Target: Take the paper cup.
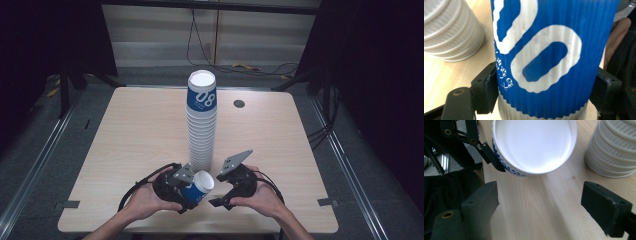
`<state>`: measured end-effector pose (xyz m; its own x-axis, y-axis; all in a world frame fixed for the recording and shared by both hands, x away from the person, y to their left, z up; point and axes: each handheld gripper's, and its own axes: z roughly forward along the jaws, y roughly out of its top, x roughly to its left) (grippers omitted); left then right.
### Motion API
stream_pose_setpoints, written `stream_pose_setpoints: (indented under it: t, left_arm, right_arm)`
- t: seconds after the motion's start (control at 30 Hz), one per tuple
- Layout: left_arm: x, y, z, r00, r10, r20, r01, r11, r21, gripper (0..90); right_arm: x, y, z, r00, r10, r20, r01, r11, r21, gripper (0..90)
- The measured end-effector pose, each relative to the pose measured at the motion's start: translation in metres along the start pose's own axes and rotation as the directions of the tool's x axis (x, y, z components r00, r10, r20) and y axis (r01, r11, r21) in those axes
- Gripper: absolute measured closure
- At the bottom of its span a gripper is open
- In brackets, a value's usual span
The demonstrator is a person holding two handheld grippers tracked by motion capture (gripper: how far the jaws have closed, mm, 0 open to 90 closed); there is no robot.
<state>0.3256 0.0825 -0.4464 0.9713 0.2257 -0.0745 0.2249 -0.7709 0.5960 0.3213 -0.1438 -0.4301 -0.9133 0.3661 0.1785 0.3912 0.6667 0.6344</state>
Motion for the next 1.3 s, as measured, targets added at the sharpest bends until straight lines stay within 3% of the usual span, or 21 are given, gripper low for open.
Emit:
stream_pose_setpoints:
  t: [0.13, 0.33, 0.4, 0.63, 0.73, 0.8, 0.87, 0.93, 1.03, 1.1, 1.27, 1.3]
  left_arm:
    - [-0.003, 0.001, 0.002, 0.9998, 0.016, 0.008, -0.016, 0.9994, 0.032, 22.4]
    - [-0.006, 0.002, 0.005, 0.9991, 0.039, 0.016, -0.04, 0.9966, 0.072, 22.4]
    - [-0.007, 0.003, 0.006, 0.9976, 0.068, 0.017, -0.069, 0.9921, 0.105, 22.4]
    - [-0.01, 0.005, 0.007, 0.9963, 0.082, 0.028, -0.084, 0.9905, 0.109, 22.5]
    - [-0.012, 0.008, 0.006, 0.9969, 0.073, 0.028, -0.075, 0.9935, 0.085, 22.4]
    - [-0.013, 0.008, 0.007, 0.9948, 0.099, 0.023, -0.101, 0.9896, 0.103, 22.4]
    - [-0.014, 0.007, 0.009, 0.9937, 0.108, 0.03, -0.11, 0.988, 0.108, 22.4]
    - [-0.015, 0.006, 0.008, 0.9959, 0.085, 0.031, -0.088, 0.9924, 0.087, 22.4]
    - [-0.016, 0.007, 0.008, 0.9954, 0.09, 0.032, -0.093, 0.991, 0.097, 22.4]
    - [-0.015, 0.006, 0.008, 0.9923, 0.119, 0.035, -0.122, 0.9848, 0.123, 22.4]
    - [-0.017, 0.003, 0.009, 0.9928, 0.115, 0.033, -0.118, 0.9859, 0.119, 22.3]
    - [-0.014, 0.004, 0.006, 0.9859, 0.161, 0.044, -0.166, 0.9742, 0.153, 22.3]
  right_arm:
    - [0.002, 0.003, 0.001, 0.9997, 0.004, -0.022, -0.004, 1.0, 0.01, 17.4]
    - [0.006, 0.008, 0.004, 0.9991, -0.037, -0.019, 0.038, 0.998, 0.05, 18.6]
    - [0.007, 0.009, 0.005, 0.9986, -0.042, -0.031, 0.044, 0.997, 0.064, 19.2]
    - [0.009, 0.014, 0.005, 0.9974, -0.062, -0.037, 0.065, 0.993, 0.098, 18.9]
    - [0.011, 0.02, 0.007, 0.9953, -0.091, -0.033, 0.094, 0.988, 0.123, 17.4]
    - [0.011, 0.023, 0.007, 0.9944, -0.085, -0.063, 0.091, 0.991, 0.1, 18.8]
    - [0.012, 0.025, 0.008, 0.9937, -0.096, -0.058, 0.103, 0.987, 0.123, 19.3]
    - [0.011, 0.026, 0.011, 0.9927, -0.098, -0.07, 0.107, 0.986, 0.131, 21.6]
    - [0.012, 0.028, 0.014, 0.9907, -0.103, -0.088, 0.115, 0.984, 0.135, 23.6]
    - [0.013, 0.028, 0.016, 0.9885, -0.113, -0.101, 0.125, 0.984, 0.125, 26.5]
    - [0.014, 0.029, 0.018, 0.9888, -0.101, -0.109, 0.115, 0.985, 0.13, 28.4]
    - [0.014, 0.029, 0.018, 0.9884, -0.103, -0.112, 0.117, 0.985, 0.129, 28.7]
